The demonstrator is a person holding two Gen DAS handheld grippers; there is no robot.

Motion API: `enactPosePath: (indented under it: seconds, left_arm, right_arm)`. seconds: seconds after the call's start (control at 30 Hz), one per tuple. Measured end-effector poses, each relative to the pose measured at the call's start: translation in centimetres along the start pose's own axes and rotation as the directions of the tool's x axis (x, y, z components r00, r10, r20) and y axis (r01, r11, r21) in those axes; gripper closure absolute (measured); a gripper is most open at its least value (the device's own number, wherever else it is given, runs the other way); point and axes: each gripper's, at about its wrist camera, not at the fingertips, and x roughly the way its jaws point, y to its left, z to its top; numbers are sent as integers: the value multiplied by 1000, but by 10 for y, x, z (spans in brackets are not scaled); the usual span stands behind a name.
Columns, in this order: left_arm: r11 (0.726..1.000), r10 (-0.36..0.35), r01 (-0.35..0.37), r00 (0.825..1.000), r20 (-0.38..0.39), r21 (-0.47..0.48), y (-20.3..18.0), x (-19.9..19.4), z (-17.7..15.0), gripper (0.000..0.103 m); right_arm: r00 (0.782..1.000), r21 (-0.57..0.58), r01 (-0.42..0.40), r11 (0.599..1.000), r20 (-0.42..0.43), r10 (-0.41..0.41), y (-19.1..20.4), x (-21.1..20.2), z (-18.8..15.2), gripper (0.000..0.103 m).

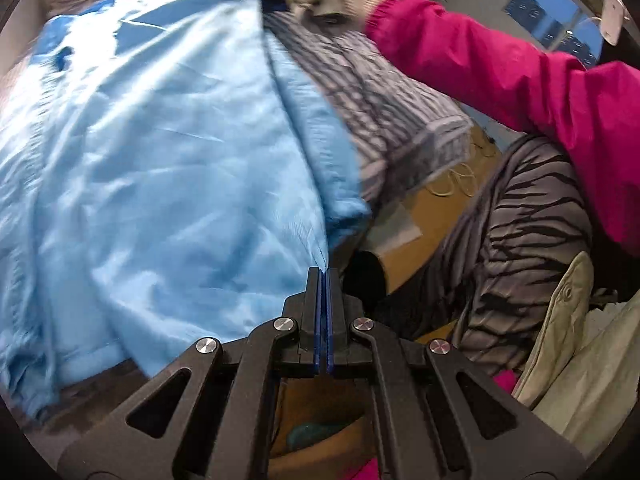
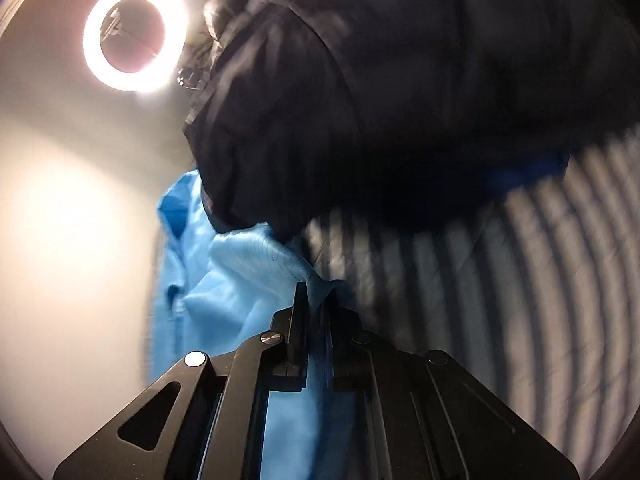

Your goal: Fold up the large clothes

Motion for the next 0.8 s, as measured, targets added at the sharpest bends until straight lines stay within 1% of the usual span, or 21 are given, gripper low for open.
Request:
enactPosePath:
  seconds: [0.03, 0.07, 0.1, 0.13, 0.2, 0.23, 0.27, 0.3, 0.33, 0.37, 0.4, 0.5, 0.6, 0.63, 0.67, 0.73, 0.77, 0.8]
  left_arm:
    - [1000, -26, 26, 1000, -2, 13, -7, 7, 5, 103]
    - [998, -47, 47, 999, 0, 34, -15, 13, 9, 103]
    - [996, -63, 63, 998, 2, 58, -23, 18, 13, 103]
    - [994, -78, 78, 997, 0, 82, -31, 22, 17, 103]
    - [989, -91, 91, 996, -5, 119, -40, 27, 19, 103]
    - [988, -91, 92, 996, -8, 126, -42, 27, 20, 103]
    - [988, -89, 90, 996, -8, 127, -41, 27, 20, 103]
    - [988, -88, 88, 996, -7, 125, -39, 26, 20, 103]
    - [989, -85, 85, 996, -5, 118, -37, 26, 20, 103]
    - [990, -88, 88, 996, -7, 114, -34, 24, 20, 103]
    - [990, -88, 89, 996, -9, 113, -31, 24, 19, 103]
    - [989, -82, 83, 997, -13, 118, -29, 20, 17, 103]
    - [988, -67, 67, 998, -3, 141, -32, 13, 13, 103]
    - [987, -62, 61, 998, 3, 149, -33, 10, 11, 103]
    - [987, -56, 54, 998, 9, 153, -34, 9, 10, 103]
    - [989, -48, 44, 999, 25, 144, -30, 3, 8, 103]
    - [990, -44, 39, 998, 36, 133, -29, 0, 8, 103]
    - [992, -47, 41, 998, 47, 120, -26, -3, 7, 103]
  right_arm:
    - [999, -38, 40, 998, 32, -39, 4, -3, 2, 99]
    - [997, -55, 53, 997, 53, -51, 6, -2, 2, 99]
    - [997, -50, 51, 997, 55, -48, 4, 1, 2, 99]
    - [998, -24, 39, 999, 43, -38, -3, 6, 1, 99]
    - [1000, 45, -2, 999, 3, 2, -21, 17, -1, 94]
    - [1000, 65, -8, 998, -13, 9, -26, 19, -2, 93]
    - [1000, 72, -11, 997, -25, 13, -33, 15, -3, 88]
    - [999, 83, -22, 996, -36, 25, -37, 12, -4, 81]
    - [998, 92, -45, 995, -38, 48, -39, 7, -4, 76]
    - [997, 95, -62, 994, -37, 66, -39, 2, -6, 68]
    - [997, 91, -68, 994, -39, 72, -44, -6, -6, 63]
    - [991, 58, -88, 994, -92, 94, -41, -21, -19, 62]
    - [979, -13, -65, 998, -194, 61, -22, -18, -43, 62]
    - [976, -31, -59, 998, -211, 51, -16, -14, -51, 62]
    - [975, -65, -44, 997, -220, 28, -9, -12, -60, 64]
    - [973, -134, 41, 990, -219, -70, 4, -4, -69, 92]
    - [971, -153, 66, 986, -220, -99, 8, 0, -70, 100]
    - [967, -167, 102, 981, -215, -137, 11, 3, -72, 100]
